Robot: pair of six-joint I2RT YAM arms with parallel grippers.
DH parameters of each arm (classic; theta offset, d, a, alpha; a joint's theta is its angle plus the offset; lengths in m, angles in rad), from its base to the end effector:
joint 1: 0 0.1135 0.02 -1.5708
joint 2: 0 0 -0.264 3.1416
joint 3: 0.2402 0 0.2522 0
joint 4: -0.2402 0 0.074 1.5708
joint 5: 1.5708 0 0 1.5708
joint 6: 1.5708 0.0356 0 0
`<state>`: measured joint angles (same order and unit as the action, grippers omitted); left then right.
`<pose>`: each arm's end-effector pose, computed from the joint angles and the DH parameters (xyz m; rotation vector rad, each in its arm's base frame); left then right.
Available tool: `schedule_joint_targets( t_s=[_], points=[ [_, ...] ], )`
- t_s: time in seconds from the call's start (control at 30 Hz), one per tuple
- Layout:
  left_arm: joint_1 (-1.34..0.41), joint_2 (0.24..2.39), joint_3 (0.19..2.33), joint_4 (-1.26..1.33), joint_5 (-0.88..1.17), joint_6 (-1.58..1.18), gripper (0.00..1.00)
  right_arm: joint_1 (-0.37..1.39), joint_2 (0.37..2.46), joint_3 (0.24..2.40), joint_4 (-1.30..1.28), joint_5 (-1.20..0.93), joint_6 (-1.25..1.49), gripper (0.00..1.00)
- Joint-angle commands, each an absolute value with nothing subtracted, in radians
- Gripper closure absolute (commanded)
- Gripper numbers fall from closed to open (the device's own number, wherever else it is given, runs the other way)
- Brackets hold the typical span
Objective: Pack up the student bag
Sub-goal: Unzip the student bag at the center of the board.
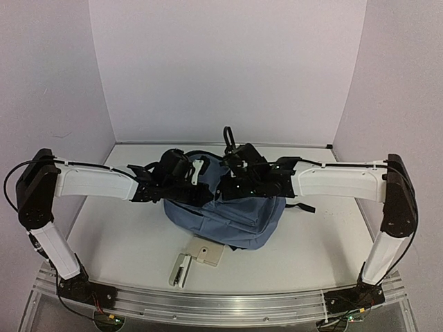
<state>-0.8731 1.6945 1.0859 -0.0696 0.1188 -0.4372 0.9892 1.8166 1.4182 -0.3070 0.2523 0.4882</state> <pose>0.2364 -0.2886 0.2161 0.5807 2.3086 -0.8060 0.2359 0.3426 0.2595 -0.4386 2.2567 0.4985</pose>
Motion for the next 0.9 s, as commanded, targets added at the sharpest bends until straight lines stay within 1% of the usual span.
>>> schedule_joint_targets(
  t_s=[0.0,0.4,0.67,0.87],
  points=[
    [-0.885,1.652,1.056,-0.126,0.099,-0.460,1.00,0.948,1.821,1.488,-0.279,0.383,0.463,1.00],
    [-0.891,1.612,1.021,-0.117,0.086,-0.493,1.00,0.804,1.896,1.522,-0.227,0.330,0.421,1.00],
    [-0.891,1.595,1.006,-0.123,0.075,-0.515,1.00,0.739,1.932,1.557,-0.200,0.327,0.402,1.00],
    [-0.893,1.583,0.988,-0.117,0.071,-0.537,1.00,0.689,1.984,1.634,-0.190,0.327,0.373,1.00]
  ],
)
